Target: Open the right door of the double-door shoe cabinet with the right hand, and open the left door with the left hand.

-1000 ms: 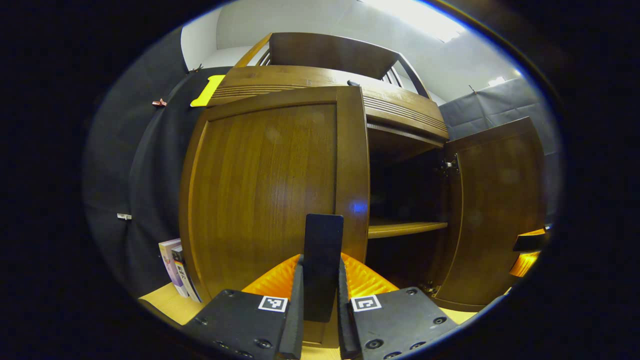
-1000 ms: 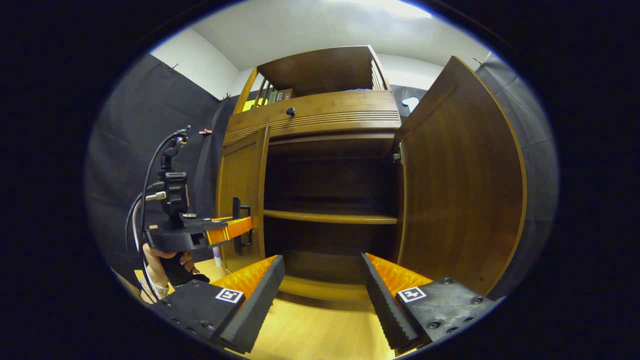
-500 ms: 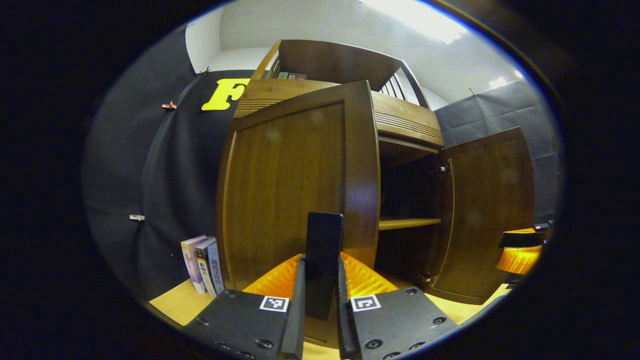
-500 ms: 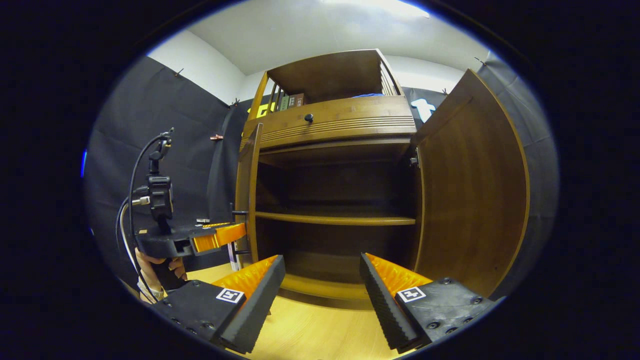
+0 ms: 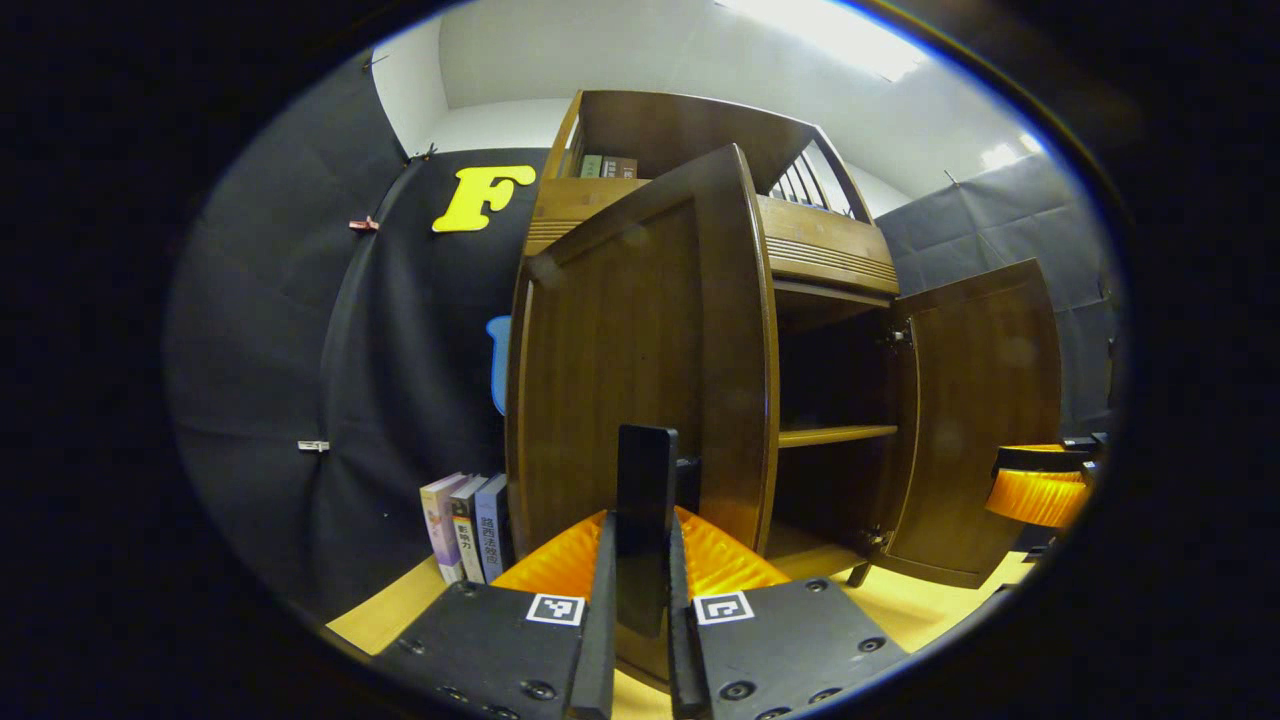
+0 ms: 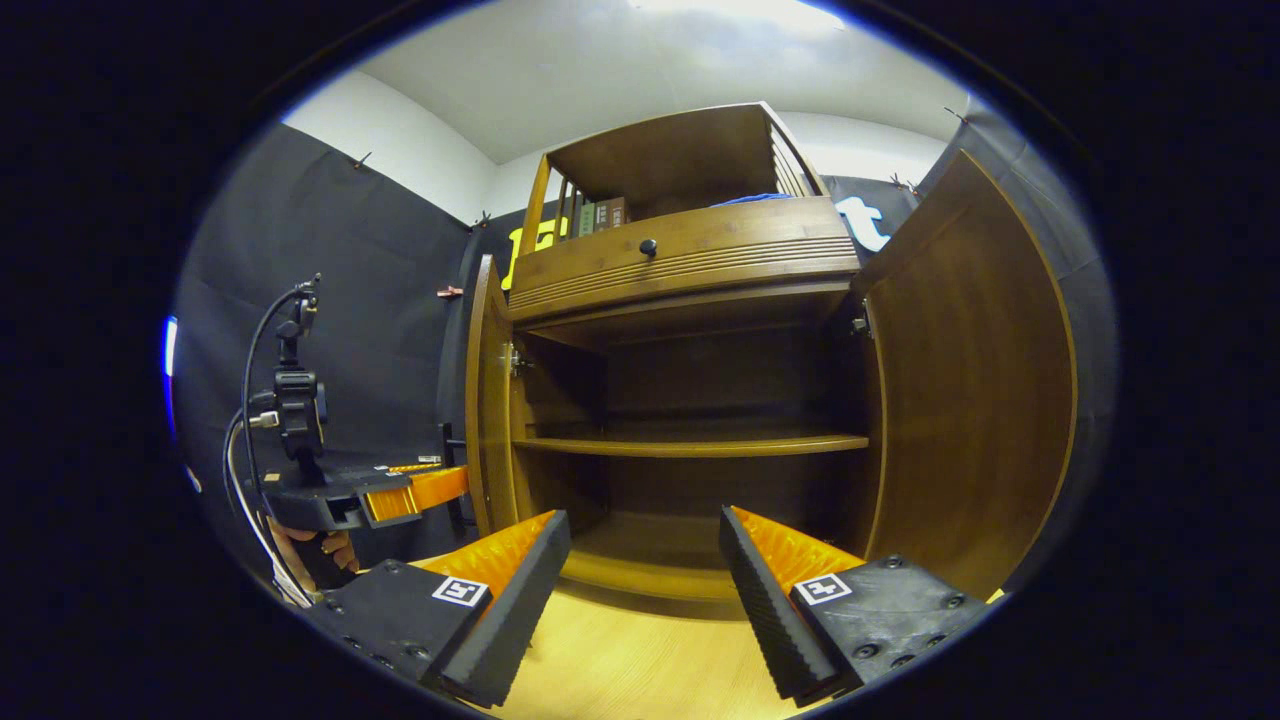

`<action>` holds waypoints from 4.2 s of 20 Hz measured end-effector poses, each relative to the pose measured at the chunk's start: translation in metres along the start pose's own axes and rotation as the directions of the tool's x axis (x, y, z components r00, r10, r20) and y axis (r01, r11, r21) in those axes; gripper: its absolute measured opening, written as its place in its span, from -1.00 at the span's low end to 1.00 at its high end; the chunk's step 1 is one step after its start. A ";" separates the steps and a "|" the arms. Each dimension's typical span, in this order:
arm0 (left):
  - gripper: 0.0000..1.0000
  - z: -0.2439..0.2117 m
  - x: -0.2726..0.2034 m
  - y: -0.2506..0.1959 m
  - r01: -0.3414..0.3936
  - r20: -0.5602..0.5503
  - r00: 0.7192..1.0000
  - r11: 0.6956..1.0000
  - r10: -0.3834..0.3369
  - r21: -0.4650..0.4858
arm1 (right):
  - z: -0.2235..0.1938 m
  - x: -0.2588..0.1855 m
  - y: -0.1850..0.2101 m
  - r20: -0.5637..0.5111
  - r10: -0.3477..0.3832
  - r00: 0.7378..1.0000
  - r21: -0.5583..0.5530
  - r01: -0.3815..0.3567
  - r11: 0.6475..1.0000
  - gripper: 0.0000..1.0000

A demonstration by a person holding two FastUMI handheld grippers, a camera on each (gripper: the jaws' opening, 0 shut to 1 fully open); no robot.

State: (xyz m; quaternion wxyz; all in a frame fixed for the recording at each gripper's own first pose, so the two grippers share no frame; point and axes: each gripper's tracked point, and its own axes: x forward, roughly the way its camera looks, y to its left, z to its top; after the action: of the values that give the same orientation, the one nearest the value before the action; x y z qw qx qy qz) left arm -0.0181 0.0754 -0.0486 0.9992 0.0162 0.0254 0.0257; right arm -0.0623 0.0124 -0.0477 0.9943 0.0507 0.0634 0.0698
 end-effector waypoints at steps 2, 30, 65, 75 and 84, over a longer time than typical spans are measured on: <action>-0.51 0.001 -0.007 0.010 -0.019 -0.002 1.000 1.000 0.019 0.005 | -0.003 0.003 0.010 -0.005 0.020 1.000 -0.002 -0.020 1.000 0.90; -0.90 0.052 -0.101 0.036 -0.042 0.039 0.998 0.998 0.040 0.046 | -0.027 0.043 0.073 -0.026 0.118 0.993 0.025 -0.117 0.993 0.91; 0.86 0.038 -0.015 -0.080 0.111 0.099 0.989 0.993 -0.113 0.028 | 0.030 0.002 -0.040 0.115 -0.124 0.986 -0.023 0.127 0.992 0.94; 0.86 0.038 -0.021 -0.076 0.105 0.105 0.989 0.994 -0.108 0.035 | 0.026 0.005 -0.027 0.098 -0.097 0.991 -0.017 0.099 0.995 0.94; 0.89 0.039 -0.021 -0.072 0.099 0.107 0.989 0.994 -0.102 0.038 | 0.025 0.005 -0.020 0.087 -0.086 0.992 -0.015 0.088 0.996 0.94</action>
State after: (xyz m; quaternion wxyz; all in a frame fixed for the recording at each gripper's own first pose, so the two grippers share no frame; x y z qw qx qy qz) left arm -0.0330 0.0012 -0.0108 0.9988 0.0323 -0.0276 -0.0259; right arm -0.0510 -0.0087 -0.0259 0.9986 0.0414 0.0217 0.0248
